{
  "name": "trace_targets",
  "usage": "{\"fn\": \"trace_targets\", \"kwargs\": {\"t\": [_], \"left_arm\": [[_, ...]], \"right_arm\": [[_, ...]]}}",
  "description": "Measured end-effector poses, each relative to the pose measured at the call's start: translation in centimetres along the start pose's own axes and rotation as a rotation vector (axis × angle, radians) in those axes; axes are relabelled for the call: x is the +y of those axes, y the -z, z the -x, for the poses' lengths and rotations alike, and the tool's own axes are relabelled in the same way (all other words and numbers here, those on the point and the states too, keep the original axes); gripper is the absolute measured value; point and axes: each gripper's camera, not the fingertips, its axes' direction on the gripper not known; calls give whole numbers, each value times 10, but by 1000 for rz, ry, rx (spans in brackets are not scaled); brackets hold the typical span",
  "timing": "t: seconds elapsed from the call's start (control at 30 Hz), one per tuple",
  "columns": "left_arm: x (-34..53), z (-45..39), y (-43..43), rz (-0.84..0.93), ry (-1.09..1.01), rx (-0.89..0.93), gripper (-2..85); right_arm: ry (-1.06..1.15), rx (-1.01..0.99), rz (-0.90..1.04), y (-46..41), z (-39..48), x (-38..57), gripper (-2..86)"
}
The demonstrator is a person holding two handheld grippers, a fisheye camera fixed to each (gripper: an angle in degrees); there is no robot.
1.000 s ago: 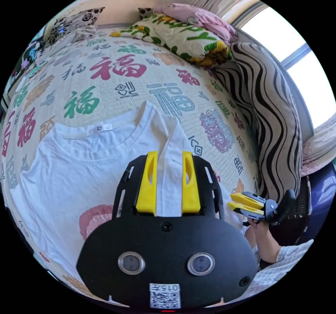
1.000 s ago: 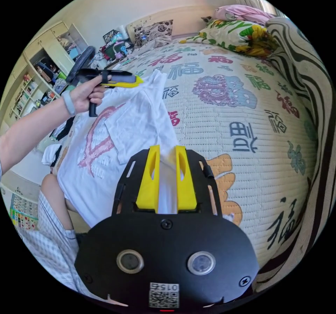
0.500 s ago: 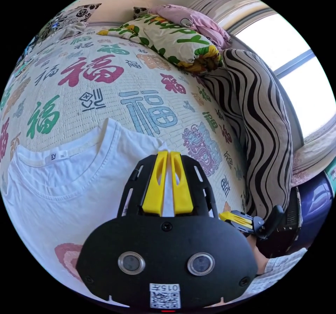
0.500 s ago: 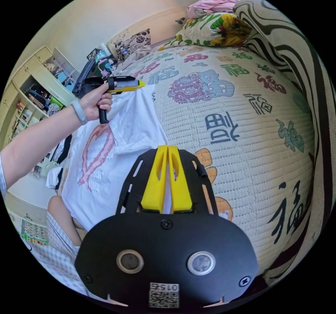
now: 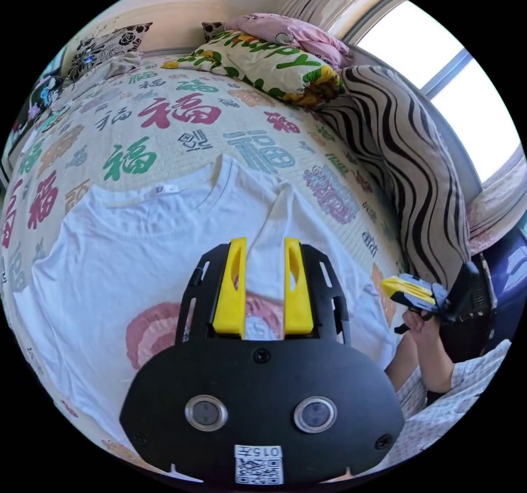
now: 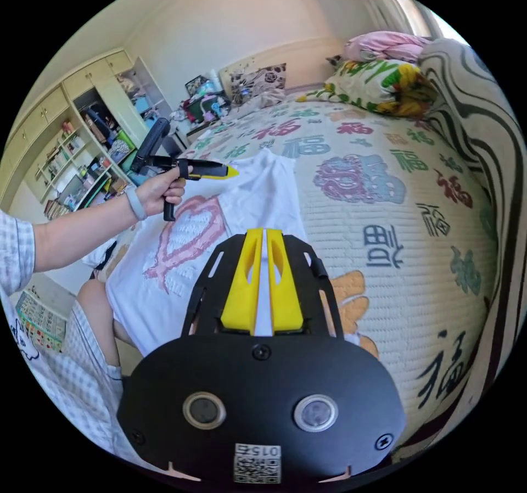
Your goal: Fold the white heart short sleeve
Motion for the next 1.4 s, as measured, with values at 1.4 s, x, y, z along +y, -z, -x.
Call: {"fn": "trace_targets", "kwargs": {"t": [1.4], "left_arm": [[-137,-65,-111,37,96,-49,16]], "right_arm": [[-84,65,118,-37,-86,-4,-3]]}}
